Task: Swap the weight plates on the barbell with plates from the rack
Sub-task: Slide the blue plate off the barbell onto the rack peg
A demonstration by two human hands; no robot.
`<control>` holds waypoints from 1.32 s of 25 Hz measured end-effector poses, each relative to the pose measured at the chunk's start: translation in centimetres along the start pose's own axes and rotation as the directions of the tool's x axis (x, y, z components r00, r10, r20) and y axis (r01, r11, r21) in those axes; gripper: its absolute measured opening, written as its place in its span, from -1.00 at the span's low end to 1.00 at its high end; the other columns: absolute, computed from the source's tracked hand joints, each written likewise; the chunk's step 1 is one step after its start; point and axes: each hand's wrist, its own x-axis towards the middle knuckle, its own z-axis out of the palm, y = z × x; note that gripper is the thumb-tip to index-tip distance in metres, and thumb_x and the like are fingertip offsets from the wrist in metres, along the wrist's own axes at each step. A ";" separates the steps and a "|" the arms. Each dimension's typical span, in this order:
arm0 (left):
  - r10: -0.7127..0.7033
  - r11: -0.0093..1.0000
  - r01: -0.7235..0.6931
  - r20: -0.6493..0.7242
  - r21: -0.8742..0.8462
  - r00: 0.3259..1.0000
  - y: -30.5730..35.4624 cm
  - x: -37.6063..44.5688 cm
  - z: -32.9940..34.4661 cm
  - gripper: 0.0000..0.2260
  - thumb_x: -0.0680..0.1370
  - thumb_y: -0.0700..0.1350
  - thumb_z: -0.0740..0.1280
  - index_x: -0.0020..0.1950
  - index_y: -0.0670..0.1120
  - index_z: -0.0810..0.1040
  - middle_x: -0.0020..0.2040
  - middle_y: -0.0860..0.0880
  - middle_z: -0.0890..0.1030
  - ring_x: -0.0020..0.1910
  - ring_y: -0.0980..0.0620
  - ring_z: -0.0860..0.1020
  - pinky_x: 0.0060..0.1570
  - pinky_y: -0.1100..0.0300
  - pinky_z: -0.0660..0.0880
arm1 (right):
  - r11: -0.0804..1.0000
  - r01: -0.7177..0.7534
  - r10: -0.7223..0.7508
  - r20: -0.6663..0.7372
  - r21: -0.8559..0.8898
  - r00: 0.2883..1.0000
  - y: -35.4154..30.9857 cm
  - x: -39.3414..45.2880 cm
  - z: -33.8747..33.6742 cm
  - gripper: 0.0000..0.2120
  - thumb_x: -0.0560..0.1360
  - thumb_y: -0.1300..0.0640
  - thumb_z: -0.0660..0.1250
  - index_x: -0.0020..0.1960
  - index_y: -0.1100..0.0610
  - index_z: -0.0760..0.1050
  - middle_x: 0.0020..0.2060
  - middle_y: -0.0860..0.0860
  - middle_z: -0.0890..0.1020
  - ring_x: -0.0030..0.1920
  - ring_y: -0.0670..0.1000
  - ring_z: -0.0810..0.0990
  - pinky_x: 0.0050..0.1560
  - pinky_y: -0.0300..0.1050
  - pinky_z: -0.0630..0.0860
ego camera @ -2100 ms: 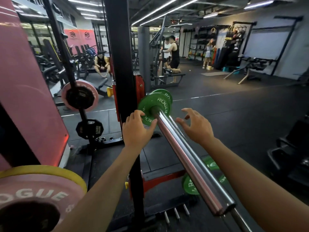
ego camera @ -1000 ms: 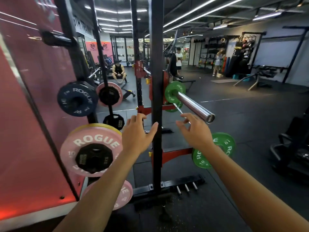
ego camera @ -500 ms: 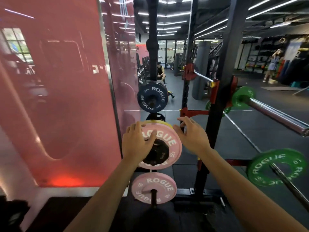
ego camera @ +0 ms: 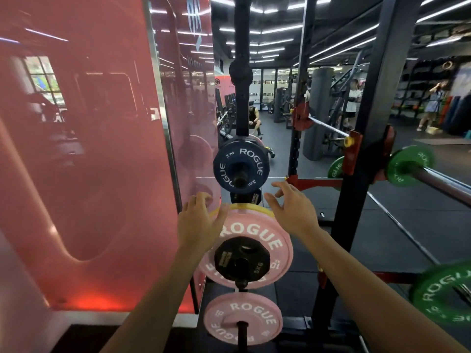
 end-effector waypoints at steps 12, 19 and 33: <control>-0.003 1.000 0.003 0.003 -0.013 1.000 -5.9 12.7 8.2 -0.55 0.52 0.31 0.26 0.20 -0.01 0.43 0.02 0.06 0.52 0.00 0.04 0.49 -0.16 0.20 0.35 | 0.997 -0.061 0.060 -0.031 -0.040 0.998 3.4 11.8 7.2 -0.55 0.57 -0.18 0.21 0.35 0.05 0.31 0.19 0.04 0.53 0.05 0.12 0.58 -0.14 -0.02 0.50; 0.076 0.993 -0.069 0.074 -0.091 0.994 -6.2 16.8 11.0 -0.58 0.57 0.27 0.21 0.16 -0.06 0.44 0.04 -0.02 0.57 0.02 -0.04 0.53 -0.05 -0.04 0.53 | 0.987 -0.115 0.106 -0.086 -0.111 0.991 3.6 14.9 8.5 -0.53 0.54 -0.21 0.22 0.29 0.07 0.30 0.16 0.07 0.50 0.05 0.12 0.55 -0.20 -0.06 0.45; 0.139 0.964 -0.140 -0.022 -0.227 0.990 -5.6 14.6 9.6 -0.61 0.56 0.26 0.23 0.09 -0.05 0.42 -0.02 0.01 0.51 -0.12 0.00 0.52 -0.22 0.06 0.49 | 0.983 -0.135 0.122 -0.112 -0.126 0.986 3.3 13.3 7.3 -0.59 0.53 -0.29 0.20 0.12 0.02 0.32 -0.09 -0.02 0.62 -0.15 0.07 0.61 -0.31 -0.10 0.36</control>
